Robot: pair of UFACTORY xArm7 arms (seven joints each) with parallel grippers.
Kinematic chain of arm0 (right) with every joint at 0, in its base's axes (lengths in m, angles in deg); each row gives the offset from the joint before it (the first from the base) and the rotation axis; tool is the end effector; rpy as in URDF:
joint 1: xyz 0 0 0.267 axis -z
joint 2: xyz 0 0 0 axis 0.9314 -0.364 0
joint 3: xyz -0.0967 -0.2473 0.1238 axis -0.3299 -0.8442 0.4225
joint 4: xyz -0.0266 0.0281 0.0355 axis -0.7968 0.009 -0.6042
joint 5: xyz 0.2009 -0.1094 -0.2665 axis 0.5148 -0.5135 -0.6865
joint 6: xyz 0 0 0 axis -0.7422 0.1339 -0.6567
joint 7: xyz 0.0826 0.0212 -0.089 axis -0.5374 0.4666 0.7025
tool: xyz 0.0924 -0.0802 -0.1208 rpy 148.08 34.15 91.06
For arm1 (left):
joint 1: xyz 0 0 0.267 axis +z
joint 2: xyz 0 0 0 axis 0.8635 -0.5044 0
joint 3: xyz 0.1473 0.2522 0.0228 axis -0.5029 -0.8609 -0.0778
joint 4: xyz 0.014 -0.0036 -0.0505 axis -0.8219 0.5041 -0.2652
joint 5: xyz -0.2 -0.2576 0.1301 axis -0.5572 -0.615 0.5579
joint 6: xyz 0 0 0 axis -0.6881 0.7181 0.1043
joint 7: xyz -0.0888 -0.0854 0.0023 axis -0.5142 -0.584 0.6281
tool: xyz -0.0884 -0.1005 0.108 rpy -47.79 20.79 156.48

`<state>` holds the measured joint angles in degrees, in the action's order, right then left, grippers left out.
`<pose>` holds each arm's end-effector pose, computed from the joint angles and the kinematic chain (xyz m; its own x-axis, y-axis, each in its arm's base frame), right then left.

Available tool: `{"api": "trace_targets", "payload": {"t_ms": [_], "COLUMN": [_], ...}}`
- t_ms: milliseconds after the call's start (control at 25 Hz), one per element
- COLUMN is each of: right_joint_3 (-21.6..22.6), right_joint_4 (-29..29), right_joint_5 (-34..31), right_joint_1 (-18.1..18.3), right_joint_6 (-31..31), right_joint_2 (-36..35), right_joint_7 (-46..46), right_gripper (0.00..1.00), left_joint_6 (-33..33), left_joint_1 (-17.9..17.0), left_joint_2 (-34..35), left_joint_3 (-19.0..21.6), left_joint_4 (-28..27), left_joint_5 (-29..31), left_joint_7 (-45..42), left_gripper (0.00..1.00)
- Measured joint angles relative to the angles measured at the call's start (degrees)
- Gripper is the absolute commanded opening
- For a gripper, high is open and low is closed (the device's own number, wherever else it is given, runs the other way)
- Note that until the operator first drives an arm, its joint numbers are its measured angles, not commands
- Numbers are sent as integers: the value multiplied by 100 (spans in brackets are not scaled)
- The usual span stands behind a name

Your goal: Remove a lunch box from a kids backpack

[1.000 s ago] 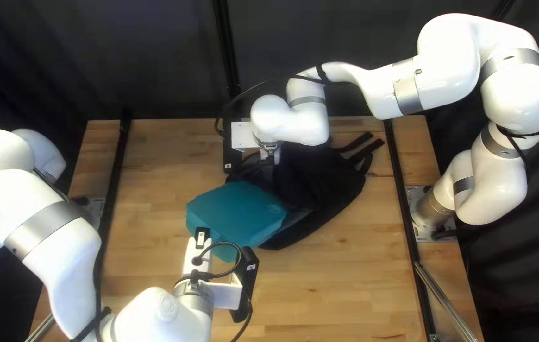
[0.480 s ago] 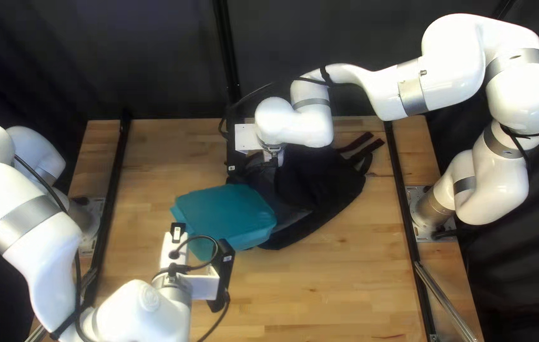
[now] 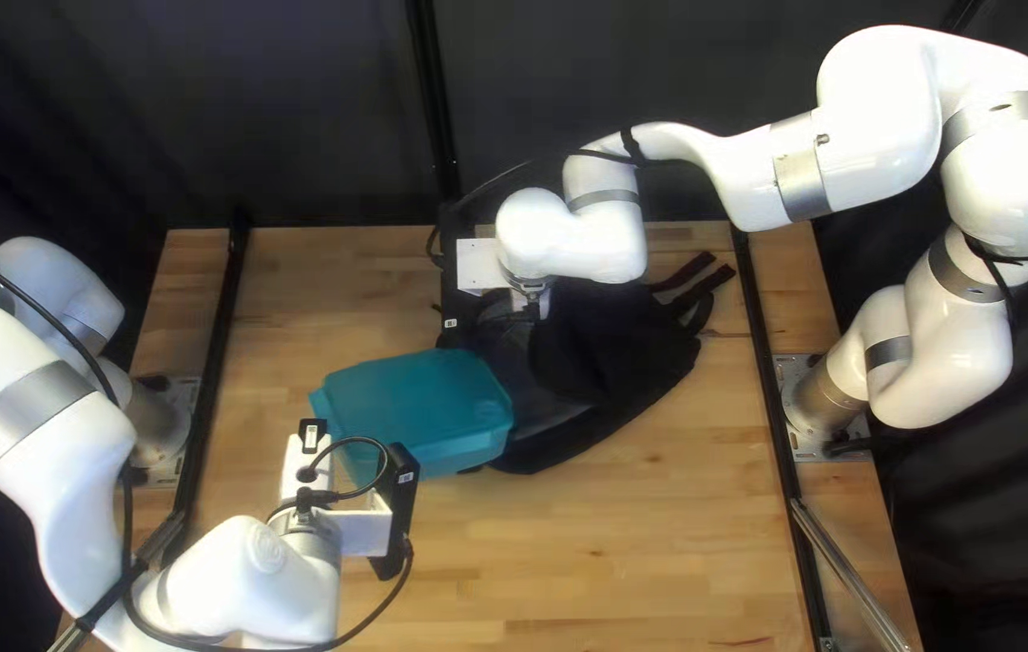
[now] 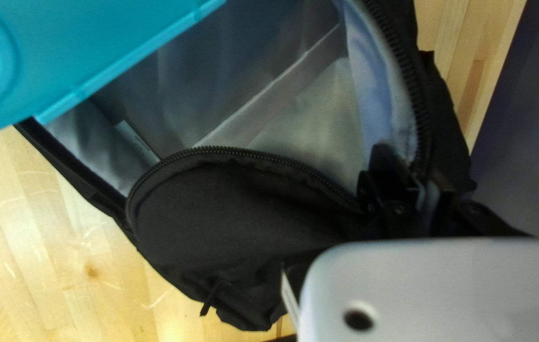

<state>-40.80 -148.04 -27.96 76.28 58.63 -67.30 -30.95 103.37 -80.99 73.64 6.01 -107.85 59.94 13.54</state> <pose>0.4740 -0.1152 0.1798 0.9987 0.0493 0.0107 0.0443 -0.9586 0.2811 0.3249 -0.0878 0.2234 0.9562 0.0254 -0.2916 -0.2296 -0.5530 -0.8009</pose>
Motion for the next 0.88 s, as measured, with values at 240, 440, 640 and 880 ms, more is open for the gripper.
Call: {"api": "trace_targets", "payload": {"t_ms": [240,440,640,880], "right_joint_3": [-9,1,-3,-24], "right_joint_4": [86,72,187,386], "right_joint_5": [-9,-10,-29,-46], "right_joint_1": [8,-1,2,21], "right_joint_6": [-39,-20,-28,21], "right_joint_2": [78,123,248,481], "right_joint_7": [-22,-36,-52,-57], "right_gripper": [0,0,0,0], "left_joint_6": [154,197,42,-119], "left_joint_1": [-227,-443,-539,-601], "left_joint_2": [-96,-368,-449,-584], "left_joint_3": [136,213,265,299], "left_joint_4": [-66,-149,34,123], "left_joint_5": [-131,-50,-123,-239], "left_joint_7": [-397,-826,-1162,-1410], "left_gripper": [0,0,0,0]}}
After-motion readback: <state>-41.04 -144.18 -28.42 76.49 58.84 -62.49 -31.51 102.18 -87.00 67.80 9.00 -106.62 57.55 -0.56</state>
